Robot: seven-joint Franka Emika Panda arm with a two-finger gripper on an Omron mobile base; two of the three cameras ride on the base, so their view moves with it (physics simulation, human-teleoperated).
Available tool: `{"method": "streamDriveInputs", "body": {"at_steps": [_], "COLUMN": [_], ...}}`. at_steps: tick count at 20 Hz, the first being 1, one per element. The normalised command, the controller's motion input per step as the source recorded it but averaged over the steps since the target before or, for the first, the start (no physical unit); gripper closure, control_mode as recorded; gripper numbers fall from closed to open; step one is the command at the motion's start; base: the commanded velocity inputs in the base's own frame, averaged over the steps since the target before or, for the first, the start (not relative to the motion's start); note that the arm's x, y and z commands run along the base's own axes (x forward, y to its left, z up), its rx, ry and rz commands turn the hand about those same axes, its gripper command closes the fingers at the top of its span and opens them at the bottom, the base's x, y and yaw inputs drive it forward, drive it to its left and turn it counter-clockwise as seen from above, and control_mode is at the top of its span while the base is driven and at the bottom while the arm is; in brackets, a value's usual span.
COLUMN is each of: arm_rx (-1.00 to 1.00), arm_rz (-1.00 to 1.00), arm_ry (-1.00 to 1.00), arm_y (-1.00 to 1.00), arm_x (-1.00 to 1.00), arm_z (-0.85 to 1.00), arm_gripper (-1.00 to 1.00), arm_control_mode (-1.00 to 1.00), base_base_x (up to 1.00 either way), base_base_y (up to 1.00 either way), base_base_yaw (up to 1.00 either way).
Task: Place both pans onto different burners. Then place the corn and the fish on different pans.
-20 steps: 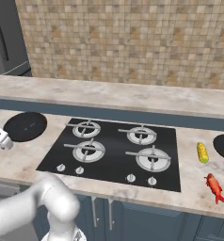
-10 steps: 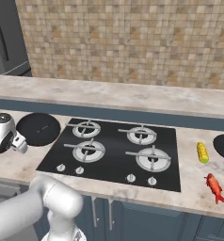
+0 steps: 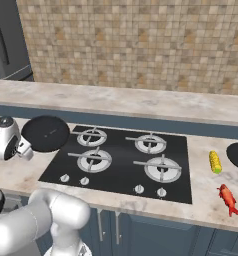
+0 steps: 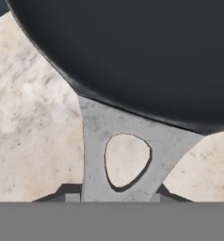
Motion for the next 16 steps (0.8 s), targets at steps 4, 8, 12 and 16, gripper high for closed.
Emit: {"method": "streamDriveInputs", "body": {"at_steps": [4, 8, 12, 16], "arm_rx": [-0.07, -0.03, -0.04, -0.02], "arm_rz": [-0.04, -0.05, -0.06, -0.06], "arm_ry": [0.0, 0.0, 0.0, 0.0], "arm_y": [-0.13, -0.26, -0.34, -0.42], "arm_x": [-0.01, -0.11, -0.18, -0.19], "arm_z": [0.3, 0.08, 0.0, 0.0], "arm_gripper": [1.0, 1.0, 1.0, 1.0], "arm_control_mode": [-1.0, -1.0, -1.0, -1.0], "base_base_x": [0.0, 0.0, 0.0, 0.0], "base_base_y": [0.0, 0.0, 0.0, 0.0], "base_base_yaw": [0.0, 0.0, 0.0, 0.0]}}
